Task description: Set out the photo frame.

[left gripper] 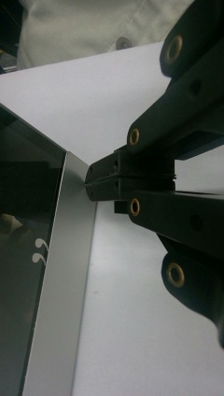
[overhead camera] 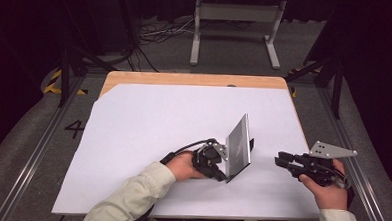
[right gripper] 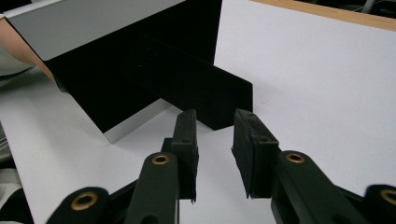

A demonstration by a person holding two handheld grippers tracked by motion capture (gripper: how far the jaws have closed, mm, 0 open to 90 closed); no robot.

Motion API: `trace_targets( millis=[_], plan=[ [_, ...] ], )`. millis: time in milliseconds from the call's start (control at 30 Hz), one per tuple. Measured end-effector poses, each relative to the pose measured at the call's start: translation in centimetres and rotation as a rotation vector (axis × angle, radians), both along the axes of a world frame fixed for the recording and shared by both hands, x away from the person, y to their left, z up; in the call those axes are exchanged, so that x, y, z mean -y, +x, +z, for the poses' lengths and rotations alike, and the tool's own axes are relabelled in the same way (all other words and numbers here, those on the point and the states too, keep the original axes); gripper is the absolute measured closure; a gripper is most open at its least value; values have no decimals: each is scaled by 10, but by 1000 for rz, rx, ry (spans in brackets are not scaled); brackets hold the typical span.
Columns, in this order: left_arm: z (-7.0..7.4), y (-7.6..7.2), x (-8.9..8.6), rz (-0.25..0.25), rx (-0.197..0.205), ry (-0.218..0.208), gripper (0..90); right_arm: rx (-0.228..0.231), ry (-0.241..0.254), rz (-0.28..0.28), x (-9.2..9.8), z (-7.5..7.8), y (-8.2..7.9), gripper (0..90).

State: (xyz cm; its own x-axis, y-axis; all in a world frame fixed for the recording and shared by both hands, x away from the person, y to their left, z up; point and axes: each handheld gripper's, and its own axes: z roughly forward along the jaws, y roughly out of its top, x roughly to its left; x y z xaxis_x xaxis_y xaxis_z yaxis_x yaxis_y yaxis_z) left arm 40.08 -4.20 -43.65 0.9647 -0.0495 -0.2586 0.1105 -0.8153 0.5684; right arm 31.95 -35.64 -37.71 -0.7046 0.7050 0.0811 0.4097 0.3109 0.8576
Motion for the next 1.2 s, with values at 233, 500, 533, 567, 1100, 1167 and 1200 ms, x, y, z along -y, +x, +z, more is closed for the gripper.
trace_targets(
  millis=[233,500,533,567,1100,1167,1200],
  plan=[
    [-2,-3,12,-3,-18,-31,900,-1,0,-13,4,1,-3,703],
    [-4,-4,21,2,-20,-47,900,-4,1,-29,8,2,-9,708],
    [-4,-5,23,9,-20,-53,900,-5,2,-32,8,2,-9,708],
    [-4,-5,24,17,-17,-57,900,-3,1,-32,9,3,-10,708],
    [5,-6,6,78,7,-92,900,-43,7,-53,10,4,-8,727],
    [5,-5,-4,93,17,-96,900,-55,1,-54,8,5,-7,733],
    [6,-5,-9,103,25,-98,900,-66,2,-55,7,6,-7,735]
  ],
)
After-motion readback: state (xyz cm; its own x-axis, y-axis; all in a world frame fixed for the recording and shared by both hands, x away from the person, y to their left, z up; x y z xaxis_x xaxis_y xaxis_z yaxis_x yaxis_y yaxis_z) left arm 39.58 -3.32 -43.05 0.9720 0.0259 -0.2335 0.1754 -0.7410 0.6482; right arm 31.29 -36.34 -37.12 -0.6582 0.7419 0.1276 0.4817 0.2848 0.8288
